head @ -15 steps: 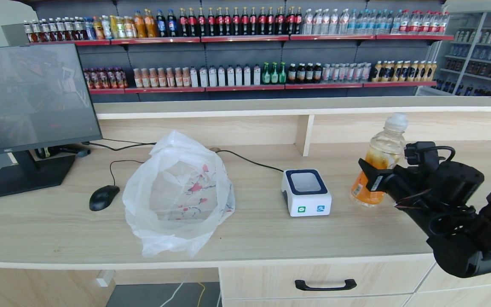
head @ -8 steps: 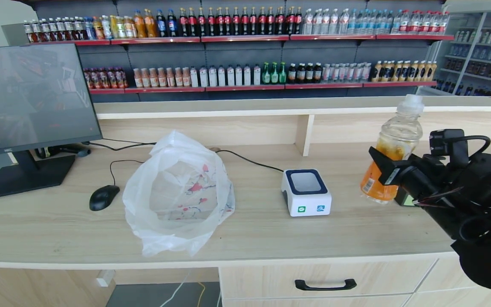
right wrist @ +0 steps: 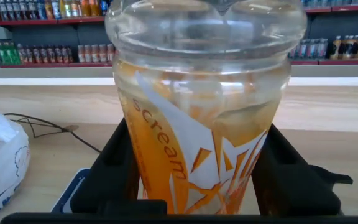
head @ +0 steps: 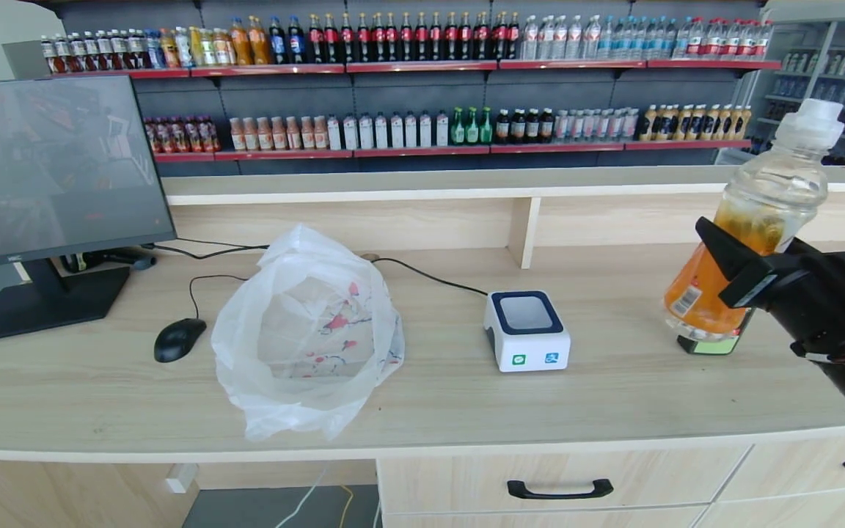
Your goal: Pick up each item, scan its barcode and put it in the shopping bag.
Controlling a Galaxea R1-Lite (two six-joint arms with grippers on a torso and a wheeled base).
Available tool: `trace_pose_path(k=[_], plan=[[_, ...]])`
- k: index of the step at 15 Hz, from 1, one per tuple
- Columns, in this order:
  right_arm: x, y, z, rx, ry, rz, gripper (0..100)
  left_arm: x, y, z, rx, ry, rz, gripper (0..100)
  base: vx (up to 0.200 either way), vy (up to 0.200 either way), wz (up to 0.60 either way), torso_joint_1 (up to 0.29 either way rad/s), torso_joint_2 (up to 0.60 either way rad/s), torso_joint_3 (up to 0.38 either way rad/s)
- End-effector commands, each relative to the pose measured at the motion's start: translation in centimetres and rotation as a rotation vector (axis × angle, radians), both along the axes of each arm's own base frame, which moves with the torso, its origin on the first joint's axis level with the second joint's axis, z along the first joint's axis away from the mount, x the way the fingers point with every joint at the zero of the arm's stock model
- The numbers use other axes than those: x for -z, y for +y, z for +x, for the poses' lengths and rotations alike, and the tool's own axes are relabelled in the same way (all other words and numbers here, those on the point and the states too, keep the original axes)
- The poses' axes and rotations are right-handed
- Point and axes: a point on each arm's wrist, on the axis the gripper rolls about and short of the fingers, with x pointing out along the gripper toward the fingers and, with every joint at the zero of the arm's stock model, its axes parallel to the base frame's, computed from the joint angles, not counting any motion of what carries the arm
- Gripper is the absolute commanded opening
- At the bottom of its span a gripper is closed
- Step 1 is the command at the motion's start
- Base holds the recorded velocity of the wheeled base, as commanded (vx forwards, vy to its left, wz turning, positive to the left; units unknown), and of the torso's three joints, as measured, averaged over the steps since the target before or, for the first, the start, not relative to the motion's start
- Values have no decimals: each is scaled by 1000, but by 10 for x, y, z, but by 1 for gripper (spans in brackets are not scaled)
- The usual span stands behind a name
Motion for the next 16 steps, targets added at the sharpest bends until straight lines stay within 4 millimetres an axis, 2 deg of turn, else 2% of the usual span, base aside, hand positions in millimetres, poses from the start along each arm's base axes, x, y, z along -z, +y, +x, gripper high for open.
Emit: trace_pose_path(k=[1,4,8,10,14,16], plan=[[-15,-5,-30,0,-69,7,0,0,0,0,0,-1,0,0,0,0,0,0,0,0],[-18,-3,-50,-30,-97,-1,0,0,0,0,0,-1,0,0,0,0,0,0,0,0],[2,6,-87,-140,-33,8,0,0,0,0,0,-1,0,0,0,0,0,0,0,0],[5,15,-105,-264,-27,54,0,0,0,0,0,1,0,0,0,0,0,0,0,0],[12,34,-126,-470,12,95,0,0,0,0,0,-1,0,0,0,0,0,0,0,0],[14,33,-130,-501,34,143,0,0,0,0,0,-1,0,0,0,0,0,0,0,0]])
